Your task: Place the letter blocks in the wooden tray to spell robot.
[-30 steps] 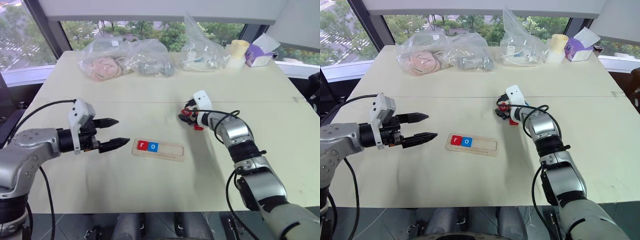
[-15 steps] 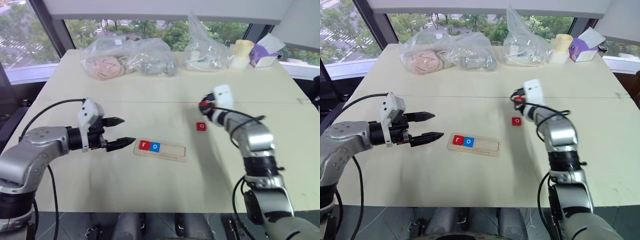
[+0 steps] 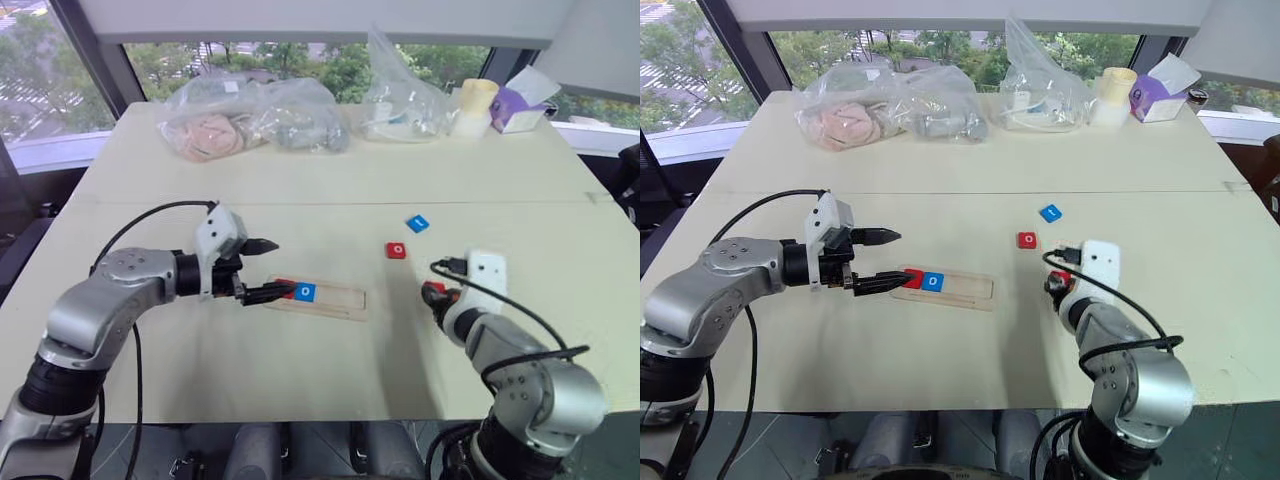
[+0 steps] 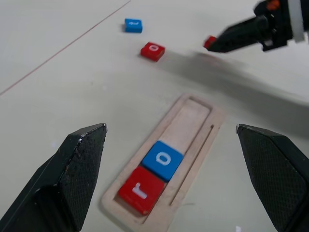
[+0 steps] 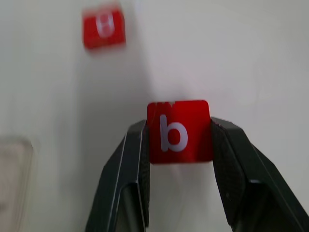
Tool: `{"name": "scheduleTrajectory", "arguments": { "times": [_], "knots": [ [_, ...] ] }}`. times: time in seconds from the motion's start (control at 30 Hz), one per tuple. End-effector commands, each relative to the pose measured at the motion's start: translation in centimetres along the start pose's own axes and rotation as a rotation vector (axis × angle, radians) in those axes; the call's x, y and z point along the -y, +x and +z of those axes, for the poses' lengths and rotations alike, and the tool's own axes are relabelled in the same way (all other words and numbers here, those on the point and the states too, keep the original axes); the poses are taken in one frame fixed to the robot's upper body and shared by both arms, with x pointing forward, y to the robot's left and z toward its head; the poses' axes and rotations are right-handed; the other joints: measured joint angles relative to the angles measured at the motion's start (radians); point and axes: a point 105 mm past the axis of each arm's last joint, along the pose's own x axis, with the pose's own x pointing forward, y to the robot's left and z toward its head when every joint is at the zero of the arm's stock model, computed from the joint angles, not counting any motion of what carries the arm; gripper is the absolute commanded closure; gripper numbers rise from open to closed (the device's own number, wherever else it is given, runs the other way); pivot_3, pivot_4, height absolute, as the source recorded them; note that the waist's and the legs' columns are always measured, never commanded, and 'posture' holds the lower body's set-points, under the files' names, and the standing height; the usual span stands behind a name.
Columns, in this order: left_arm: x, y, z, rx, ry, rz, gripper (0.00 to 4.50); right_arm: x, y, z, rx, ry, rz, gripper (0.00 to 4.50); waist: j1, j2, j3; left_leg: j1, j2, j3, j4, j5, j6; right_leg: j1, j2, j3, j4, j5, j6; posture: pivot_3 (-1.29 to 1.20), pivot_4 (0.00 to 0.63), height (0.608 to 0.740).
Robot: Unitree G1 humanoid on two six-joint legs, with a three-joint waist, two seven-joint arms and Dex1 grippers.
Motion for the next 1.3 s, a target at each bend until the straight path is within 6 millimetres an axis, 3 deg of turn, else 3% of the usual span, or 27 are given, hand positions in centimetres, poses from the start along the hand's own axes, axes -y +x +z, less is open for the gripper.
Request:
{"name": "scheduleTrajectory", "arguments": {
  "times": [0.03, 0.1, 0.23, 0.3, 0.33, 0.43, 0.5, 0.57, 0.63, 0.67, 0.77, 0.97, 1.3],
  "knots": [
    [0.3, 0.1, 1.0, 0.023, 0.049, -0.017, 0.0, -0.8, -0.5, 0.0, 0.014, -0.003, 0.007, 3.33, 0.0, 0.0, 0.0, 0.0, 0.0, 0.0, 0.0, 0.0, 0.0, 0.0, 0.0, 0.0, 0.0, 0.0, 0.0, 0.0, 0.15, 0.739],
    [0.3, 0.1, 1.0, 0.022, 0.047, -0.016, 0.0, -0.9, -0.2, -0.3, -0.001, 0.0, 0.007, 3.33, 0.0, 0.0, 0.0, 0.0, 0.0, 0.0, 0.0, 0.0, 0.0, 0.0, 0.0, 0.0, -0.001, 0.0, 0.0, 0.0, 0.15, 0.739],
    [0.3, 0.0, 0.9, 0.018, 0.044, -0.017, 0.0, -0.7, -0.2, -0.4, -0.005, 0.002, -0.002, 1.37, 0.0, 0.0, 0.0, 0.0, 0.0, 0.0, 0.0, 0.0, 0.0, 0.0, 0.0, 0.0, 0.0, 0.0, 0.0, 0.0, 0.15, 0.739],
    [0.4, -0.2, 0.7, 0.012, 0.041, -0.017, 0.0, 0.0, -0.3, 0.4, 0.02, -0.034, -0.032, 0.31, 0.0, 0.0, 0.0, 0.0, 0.0, 0.0, 0.0, 0.0, 0.0, 0.0, 0.0, 0.0, -0.001, 0.0, 0.0, 0.0, 0.15, 0.739],
    [0.5, -0.5, 0.6, 0.0, 0.04, -0.02, 0.0, 0.6, -0.8, 2.2, 0.084, -0.084, -0.038, 0.02, 0.0, 0.0, 0.0, 0.0, 0.0, 0.0, 0.0, 0.0, 0.0, 0.0, 0.0, 0.0, -0.001, 0.0, 0.0, 0.0, 0.15, 0.739],
    [0.7, -1.4, 0.1, -0.035, 0.035, -0.041, 0.0, 1.1, -2.1, 6.5, 0.24, -0.259, 0.025, 0.02, -0.002, 0.003, 0.003, -0.001, -0.001, 0.001, 0.0, 0.0, 0.0, 0.0, -0.001, 0.001, -0.002, 0.0, 0.0, 0.0, 0.15, 0.739],
    [0.9, -1.8, -0.1, -0.057, 0.03, -0.065, 0.0, 0.2, -2.7, 7.8, 0.276, -0.303, 0.165, 0.02, 0.0, 0.003, 0.003, 0.0, -0.001, 0.001, 0.0, 0.0, 0.0, 0.0, -0.001, 0.0, -0.004, 0.0, 0.0, 0.0, 0.15, 0.739],
    [1.2, -2.2, -0.4, -0.079, 0.031, -0.098, 0.0, -1.1, -3.9, 8.6, 0.293, -0.35, 0.415, 0.02, 0.002, 0.002, 0.003, 0.0, 0.0, -0.001, -0.004, 0.0, 0.0, 0.001, 0.001, -0.001, -0.007, 0.0, 0.0, 0.0, 0.15, 0.739],
    [1.5, -2.4, -0.5, -0.1, 0.043, -0.137, 0.0, -1.4, -5.3, 8.2, 0.281, -0.474, 0.629, 0.02, 0.005, 0.003, 0.003, 0.0, 0.0, -0.002, -0.007, 0.0, 0.0, 0.001, 0.001, -0.002, -0.009, 0.0, 0.0, 0.0, 0.15, 0.739],
    [1.6, -2.5, -0.5, -0.112, 0.055, -0.157, 0.0, -0.6, -5.2, 7.8, 0.245, -0.537, 0.669, 0.02, 0.009, 0.003, 0.003, 0.0, 0.0, -0.002, -0.009, 0.0, 0.0, 0.002, 0.001, -0.002, -0.011, 0.0, 0.0, 0.0, 0.15, 0.739],
    [2.1, -2.8, -0.3, -0.144, 0.094, -0.202, 0.0, 2.5, -2.9, 6.2, 0.145, -0.67, 0.718, 0.02, 0.007, 0.0, 0.003, 0.001, -0.002, -0.001, -0.011, 0.0, 0.001, 0.005, 0.001, -0.002, -0.016, -0.002, 0.003, 0.0, 0.15, 0.739],
    [2.4, -4.0, -0.4, -0.194, 0.103, -0.196, 0.0, 5.5, -0.1, 2.6, 0.017, -0.855, 0.783, 0.02, 0.001, -0.001, 0.004, 0.002, -0.002, 0.001, -0.008, -0.001, 0.003, 0.006, 0.001, -0.001, -0.015, -0.002, 0.003, 0.0, 0.15, 0.739],
    [2.9, -4.9, -0.7, -0.204, 0.069, -0.152, 0.0, 5.6, 2.3, 1.3, 0.069, -0.917, 0.806, 0.02, 0.005, 0.0, 0.005, 0.003, 0.0, -0.001, 0.0, -0.001, 0.002, 0.008, 0.002, -0.001, -0.009, -0.001, 0.002, 0.0, 0.15, 0.739]
  ]
}}
